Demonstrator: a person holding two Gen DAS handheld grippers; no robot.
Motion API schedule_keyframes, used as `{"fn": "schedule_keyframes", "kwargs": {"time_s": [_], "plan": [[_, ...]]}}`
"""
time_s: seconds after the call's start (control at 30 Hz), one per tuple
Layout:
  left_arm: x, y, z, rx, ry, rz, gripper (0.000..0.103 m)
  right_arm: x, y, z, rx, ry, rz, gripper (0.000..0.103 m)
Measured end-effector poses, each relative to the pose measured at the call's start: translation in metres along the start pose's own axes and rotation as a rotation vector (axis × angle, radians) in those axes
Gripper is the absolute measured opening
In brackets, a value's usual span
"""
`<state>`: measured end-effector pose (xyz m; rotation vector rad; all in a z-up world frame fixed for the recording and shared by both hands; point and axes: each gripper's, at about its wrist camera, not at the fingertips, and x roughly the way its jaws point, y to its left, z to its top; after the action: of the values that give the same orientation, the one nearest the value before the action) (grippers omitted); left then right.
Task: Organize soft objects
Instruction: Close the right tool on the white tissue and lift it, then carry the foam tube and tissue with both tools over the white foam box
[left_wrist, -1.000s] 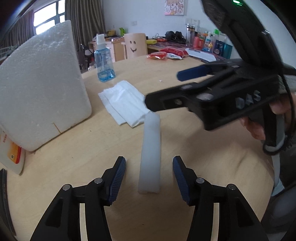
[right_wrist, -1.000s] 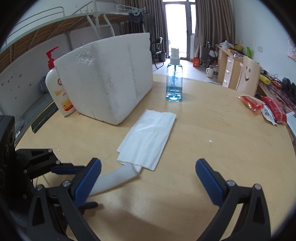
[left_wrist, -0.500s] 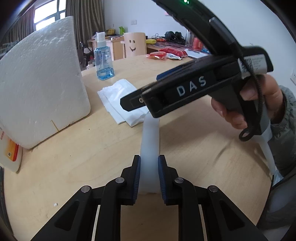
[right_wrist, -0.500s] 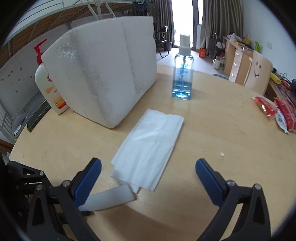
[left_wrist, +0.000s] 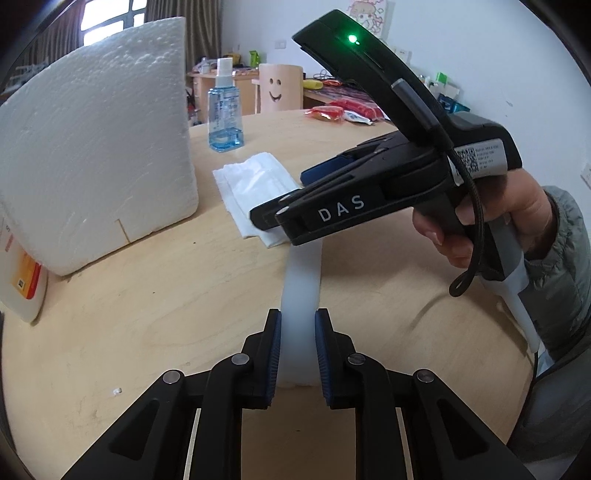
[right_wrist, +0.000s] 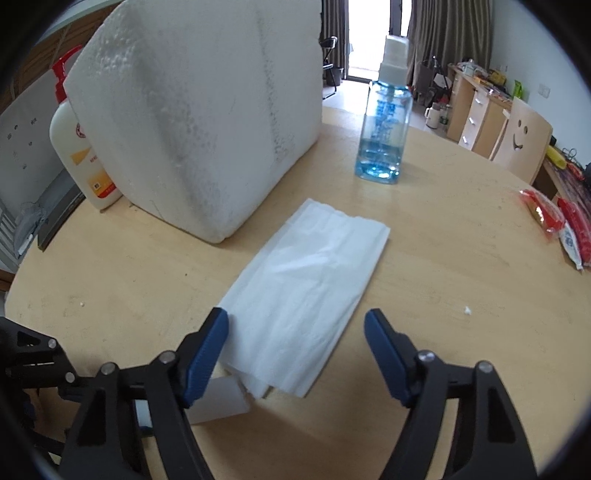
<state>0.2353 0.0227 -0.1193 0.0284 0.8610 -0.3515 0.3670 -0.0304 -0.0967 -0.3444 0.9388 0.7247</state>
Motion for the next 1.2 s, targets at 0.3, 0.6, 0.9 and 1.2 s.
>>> {"fn": "schedule_keyframes", "kwargs": {"time_s": [0.3, 0.6, 0.9, 1.2], "plan": [[0.004, 0.005, 0.001, -0.021, -0.004, 0.007, 0.019, -0.004, 0.008, -0.003, -0.025, -0.016, -0.027, 0.038], [0.003, 0.005, 0.001, -0.026, -0.005, 0.006, 0.020, -0.007, 0.006, -0.006, -0.008, -0.045, -0.006, 0.022], [-0.003, 0.015, 0.003, -0.073, -0.027, 0.028, 0.020, -0.017, 0.003, -0.008, -0.003, -0.085, -0.002, 0.013], [-0.009, 0.022, 0.003, -0.103, -0.064, 0.043, 0.020, -0.022, -0.001, -0.007, 0.012, -0.114, 0.001, 0.009]]}}
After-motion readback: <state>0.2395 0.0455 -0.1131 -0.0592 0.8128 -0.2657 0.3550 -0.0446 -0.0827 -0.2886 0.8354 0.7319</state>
